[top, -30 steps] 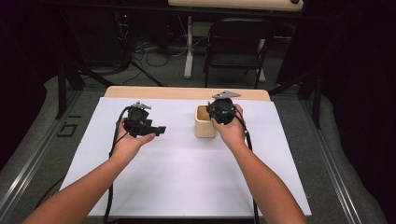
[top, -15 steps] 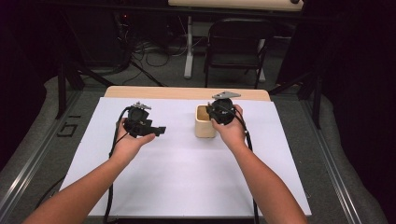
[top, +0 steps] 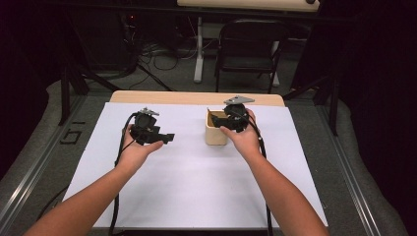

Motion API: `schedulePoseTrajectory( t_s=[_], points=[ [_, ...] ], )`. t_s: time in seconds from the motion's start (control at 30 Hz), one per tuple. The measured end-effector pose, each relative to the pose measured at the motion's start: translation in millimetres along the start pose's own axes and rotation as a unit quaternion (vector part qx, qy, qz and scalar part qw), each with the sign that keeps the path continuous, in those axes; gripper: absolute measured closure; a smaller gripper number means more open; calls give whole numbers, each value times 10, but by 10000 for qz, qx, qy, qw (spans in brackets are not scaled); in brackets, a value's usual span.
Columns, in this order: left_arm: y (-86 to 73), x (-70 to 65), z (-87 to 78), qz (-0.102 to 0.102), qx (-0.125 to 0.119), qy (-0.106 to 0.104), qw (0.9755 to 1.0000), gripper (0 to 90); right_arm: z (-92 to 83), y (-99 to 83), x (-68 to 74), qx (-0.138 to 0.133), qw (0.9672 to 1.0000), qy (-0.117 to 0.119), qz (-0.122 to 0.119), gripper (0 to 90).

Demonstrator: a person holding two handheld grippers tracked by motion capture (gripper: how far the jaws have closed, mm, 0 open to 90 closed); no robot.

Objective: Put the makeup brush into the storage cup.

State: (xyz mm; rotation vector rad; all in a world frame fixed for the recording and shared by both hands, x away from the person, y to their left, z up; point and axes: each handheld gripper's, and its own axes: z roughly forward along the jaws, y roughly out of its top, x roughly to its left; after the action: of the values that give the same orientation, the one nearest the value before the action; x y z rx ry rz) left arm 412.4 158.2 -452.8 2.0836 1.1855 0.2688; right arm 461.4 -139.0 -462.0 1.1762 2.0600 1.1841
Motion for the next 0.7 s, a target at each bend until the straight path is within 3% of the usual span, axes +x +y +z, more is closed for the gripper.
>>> schedulePoseTrajectory(
  t_s=[0.7],
  points=[
    [-20, 41, -50, -1, 0, -2, 10000, 329, -182, 22, -13, -3, 9998, 126, -149, 357]
  ],
)
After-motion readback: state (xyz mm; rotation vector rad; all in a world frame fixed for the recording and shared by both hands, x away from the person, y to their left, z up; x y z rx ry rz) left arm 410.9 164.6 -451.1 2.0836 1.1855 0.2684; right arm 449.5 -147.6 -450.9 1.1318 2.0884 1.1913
